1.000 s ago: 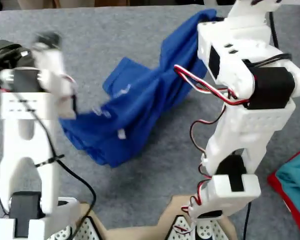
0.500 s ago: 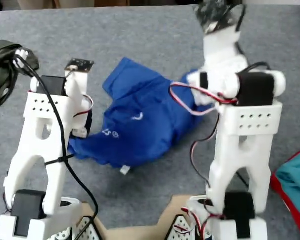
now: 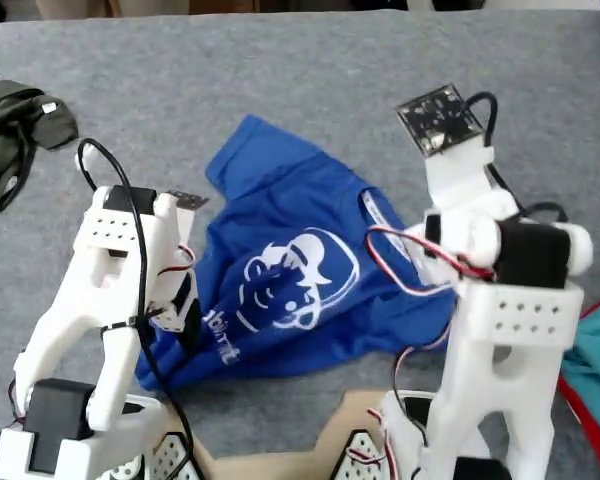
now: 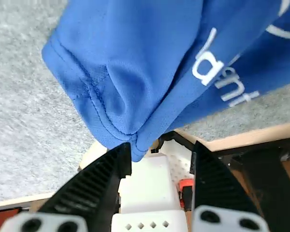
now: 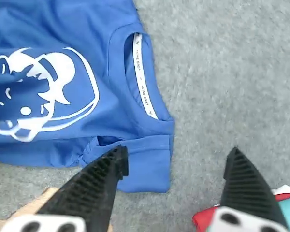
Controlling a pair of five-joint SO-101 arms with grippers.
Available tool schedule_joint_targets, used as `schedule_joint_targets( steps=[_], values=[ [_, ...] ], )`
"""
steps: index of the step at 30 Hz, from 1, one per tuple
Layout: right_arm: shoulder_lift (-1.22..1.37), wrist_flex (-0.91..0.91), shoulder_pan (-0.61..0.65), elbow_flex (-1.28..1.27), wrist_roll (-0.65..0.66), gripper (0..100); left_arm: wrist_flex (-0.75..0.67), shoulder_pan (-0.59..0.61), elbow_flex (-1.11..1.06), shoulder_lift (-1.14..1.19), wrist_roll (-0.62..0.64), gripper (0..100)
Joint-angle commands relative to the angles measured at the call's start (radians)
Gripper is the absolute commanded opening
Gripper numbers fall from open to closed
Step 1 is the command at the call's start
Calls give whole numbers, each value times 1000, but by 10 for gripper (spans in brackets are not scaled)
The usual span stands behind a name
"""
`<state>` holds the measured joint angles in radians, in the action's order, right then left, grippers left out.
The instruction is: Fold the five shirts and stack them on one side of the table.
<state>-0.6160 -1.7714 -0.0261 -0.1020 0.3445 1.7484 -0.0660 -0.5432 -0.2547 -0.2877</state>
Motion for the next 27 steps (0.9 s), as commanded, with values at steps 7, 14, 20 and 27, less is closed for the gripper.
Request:
schedule_joint_targets(
  steps=[7, 14, 20, 27],
  values=[
    [217, 166, 183, 59, -252, 334, 9, 114, 296, -15, 138, 212],
    [750, 325, 320, 479, -417, 334, 5, 230, 399, -4, 267, 211],
    [1250, 413, 363, 1026, -586, 333, 5, 321, 315, -4, 288, 211],
    [1767, 428, 444, 1604, -620, 333, 3, 410, 198, -4, 287, 210]
  ],
)
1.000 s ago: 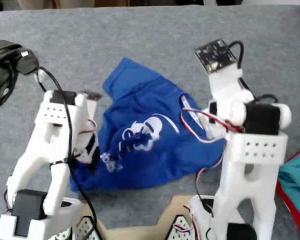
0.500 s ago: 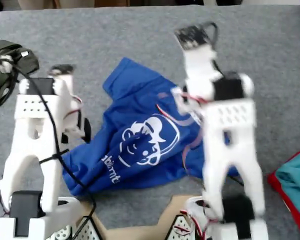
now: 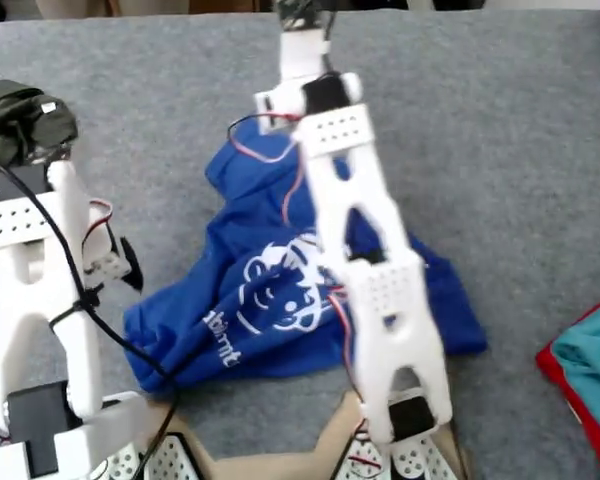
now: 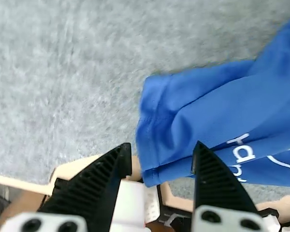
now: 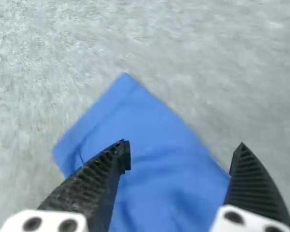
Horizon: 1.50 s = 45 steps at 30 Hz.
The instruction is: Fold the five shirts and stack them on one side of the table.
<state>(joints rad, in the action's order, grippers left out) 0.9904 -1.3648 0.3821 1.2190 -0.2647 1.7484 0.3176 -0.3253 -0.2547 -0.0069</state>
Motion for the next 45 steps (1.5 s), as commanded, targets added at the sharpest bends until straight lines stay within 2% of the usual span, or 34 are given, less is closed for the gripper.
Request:
schedule_joint_targets(
  steps=[1, 3, 5, 11, 23, 30, 36, 39, 45],
  values=[
    [214, 23, 44, 351, -11, 333, 3, 32, -26, -4, 6, 210],
    [297, 23, 62, 450, -11, 333, 3, 35, -31, -4, 6, 210],
    [323, 46, 67, 433, -29, 334, 3, 35, -28, -4, 6, 210],
    [334, 245, 33, 321, -124, 333, 3, 35, -25, -4, 6, 210],
    [335, 578, 25, 35, -204, 333, 3, 32, -29, -4, 6, 210],
    [337, 660, 25, -25, -196, 332, 3, 31, -31, -4, 6, 210],
    [360, 683, 30, -42, -86, 326, 2, 35, -29, -4, 9, 210],
    [360, 683, 30, -42, -81, 248, 2, 35, -31, -4, 8, 210],
    [361, 684, 30, -42, -78, 2, 2, 35, -31, -4, 8, 210]
  ],
)
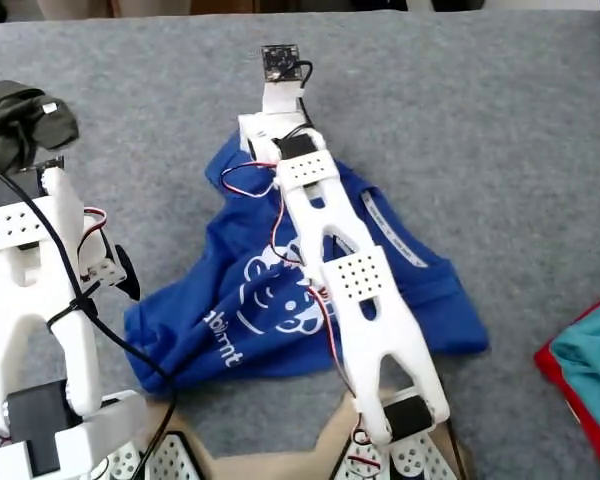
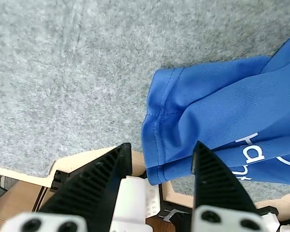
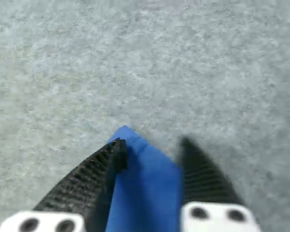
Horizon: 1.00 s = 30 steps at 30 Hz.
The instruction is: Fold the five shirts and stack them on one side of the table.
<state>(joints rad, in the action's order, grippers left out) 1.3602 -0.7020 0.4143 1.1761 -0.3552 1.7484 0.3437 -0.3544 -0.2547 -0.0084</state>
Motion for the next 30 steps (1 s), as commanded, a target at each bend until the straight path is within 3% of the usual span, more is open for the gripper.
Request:
schedule_joint_targets(
  steps=[1, 11, 23, 25, 28, 30],
  values=[
    [-8, 21, -2, 2, 12, 11, 2, 9, -2, -4, 9, 210],
    [-10, 6, -48, 74, 6, 5, 2, 9, -2, -4, 9, 210],
    [-76, -351, -113, 489, 9, 5, -5, 8, 8, -2, 8, 211],
    [-91, -390, -113, 493, 11, 5, -49, 11, 6, -2, 34, 210],
    [-139, -459, -107, 481, 5, 5, -112, 38, -2, -1, 187, 214],
    [-153, -483, -107, 489, 5, 5, -130, 43, 17, 21, 196, 215]
  ],
)
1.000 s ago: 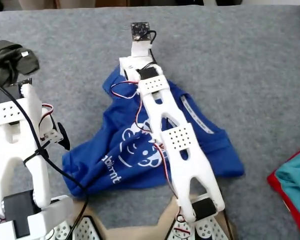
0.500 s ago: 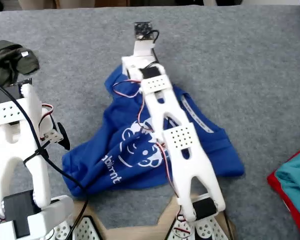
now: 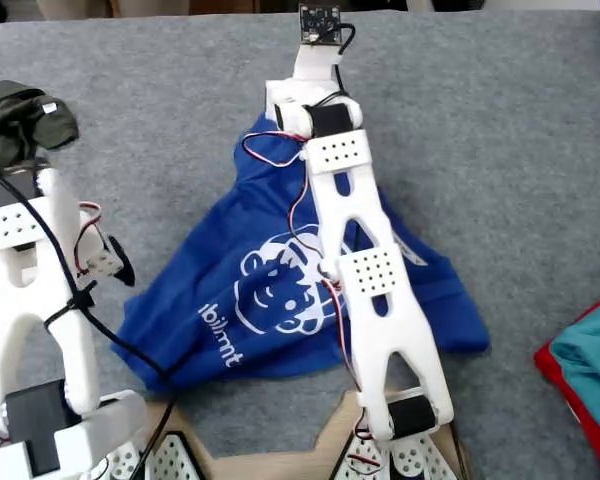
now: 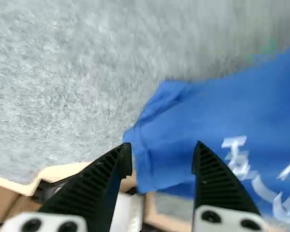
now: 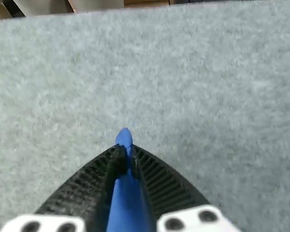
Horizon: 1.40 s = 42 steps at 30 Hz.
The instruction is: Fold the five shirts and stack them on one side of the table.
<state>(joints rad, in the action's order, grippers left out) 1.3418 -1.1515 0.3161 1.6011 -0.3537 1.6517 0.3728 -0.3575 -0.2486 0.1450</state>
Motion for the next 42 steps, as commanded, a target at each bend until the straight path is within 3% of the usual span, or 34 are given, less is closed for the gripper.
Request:
schedule_joint_targets(
  steps=[1, 5, 9, 15, 21, 31, 42],
  values=[
    [-137, -37, -12, 65, 3, 5, -28, 14, 32, 36, 46, 215],
    [-130, -35, -35, 62, -2, 5, -11, 74, 91, 180, 117, 215],
    [-99, -31, -56, 64, -114, 5, 63, 141, 184, 357, 118, 215],
    [-51, 34, -59, 64, -244, 5, 110, 133, 224, 469, 100, 213],
    [1, 127, -59, 64, -242, 5, 107, 80, 132, 481, 37, 214],
    [44, 226, -79, 65, -244, 5, 60, 60, 178, 507, 41, 212],
    [48, 267, -147, 64, -244, 5, -60, 12, 199, 773, 54, 178]
  ],
)
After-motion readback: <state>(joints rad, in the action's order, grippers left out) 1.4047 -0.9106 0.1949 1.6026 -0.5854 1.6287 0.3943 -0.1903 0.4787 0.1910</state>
